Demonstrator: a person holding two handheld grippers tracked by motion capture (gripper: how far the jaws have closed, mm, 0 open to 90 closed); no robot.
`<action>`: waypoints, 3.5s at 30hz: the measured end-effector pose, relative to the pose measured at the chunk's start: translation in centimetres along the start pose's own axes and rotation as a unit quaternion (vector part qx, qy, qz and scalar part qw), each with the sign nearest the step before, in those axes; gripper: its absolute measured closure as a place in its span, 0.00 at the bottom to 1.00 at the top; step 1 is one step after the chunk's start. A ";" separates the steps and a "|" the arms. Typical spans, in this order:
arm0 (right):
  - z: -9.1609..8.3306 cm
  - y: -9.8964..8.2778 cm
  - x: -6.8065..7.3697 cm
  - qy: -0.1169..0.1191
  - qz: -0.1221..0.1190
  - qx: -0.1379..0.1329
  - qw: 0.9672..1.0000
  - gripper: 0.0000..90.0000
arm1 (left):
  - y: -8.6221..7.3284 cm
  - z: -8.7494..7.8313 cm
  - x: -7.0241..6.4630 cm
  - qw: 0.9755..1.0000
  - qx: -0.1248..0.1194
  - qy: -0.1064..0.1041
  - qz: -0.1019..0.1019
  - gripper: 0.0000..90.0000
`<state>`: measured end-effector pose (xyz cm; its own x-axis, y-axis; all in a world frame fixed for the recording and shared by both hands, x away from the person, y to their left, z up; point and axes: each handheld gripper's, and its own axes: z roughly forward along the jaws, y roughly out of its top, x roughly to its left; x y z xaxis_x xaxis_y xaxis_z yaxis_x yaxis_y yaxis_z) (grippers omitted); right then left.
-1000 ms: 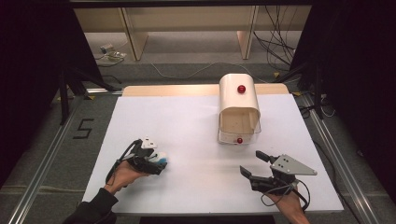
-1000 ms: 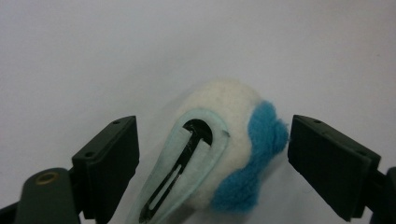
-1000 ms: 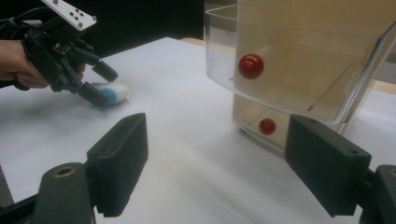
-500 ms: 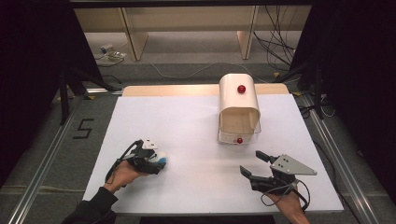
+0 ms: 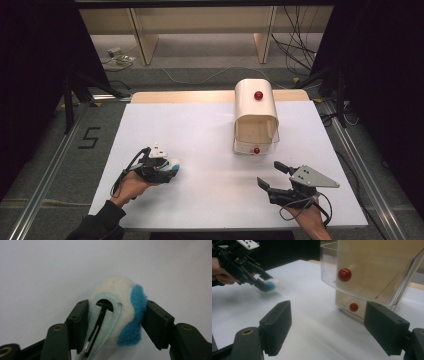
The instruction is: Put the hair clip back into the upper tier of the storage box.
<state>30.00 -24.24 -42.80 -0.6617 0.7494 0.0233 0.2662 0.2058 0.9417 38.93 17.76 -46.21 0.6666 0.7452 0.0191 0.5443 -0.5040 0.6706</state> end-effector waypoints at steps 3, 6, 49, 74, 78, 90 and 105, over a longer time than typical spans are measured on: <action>0.0 0.0 0.0 0.000 0.000 0.000 1.000 0.26 | 0.2 -0.3 -0.1 1.000 -0.012 -0.003 -0.008 0.46; 0.0 0.0 0.0 0.000 0.000 0.000 1.000 0.26 | 0.5 -0.6 -0.3 1.000 -0.024 -0.007 -0.011 0.46; 0.2 -0.1 0.0 0.002 0.001 0.001 1.000 0.26 | 5.9 -3.4 -4.1 0.987 -0.156 -0.046 -0.010 0.46; 0.2 -0.1 0.0 0.005 0.001 0.002 1.000 0.26 | 10.5 -3.0 -6.6 0.979 -0.190 -0.073 0.015 0.46; 0.2 -0.1 0.1 0.004 0.000 0.000 1.000 0.26 | 11.1 -2.9 -6.9 0.977 -0.196 -0.079 0.014 0.46; 0.3 -0.1 0.0 0.007 0.001 0.000 1.000 0.26 | 12.3 -2.5 -7.5 0.974 -0.207 -0.092 0.023 0.46; 0.3 -0.1 0.0 0.007 -0.002 0.002 1.000 0.26 | 14.5 -2.2 -9.0 0.968 -0.224 -0.110 0.028 0.46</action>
<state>30.14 -24.05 -43.02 -0.6728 0.7394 0.0248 0.2668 0.2111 0.9404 39.67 4.74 -35.04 0.8077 0.5863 -0.0615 0.2623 -0.2639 0.9282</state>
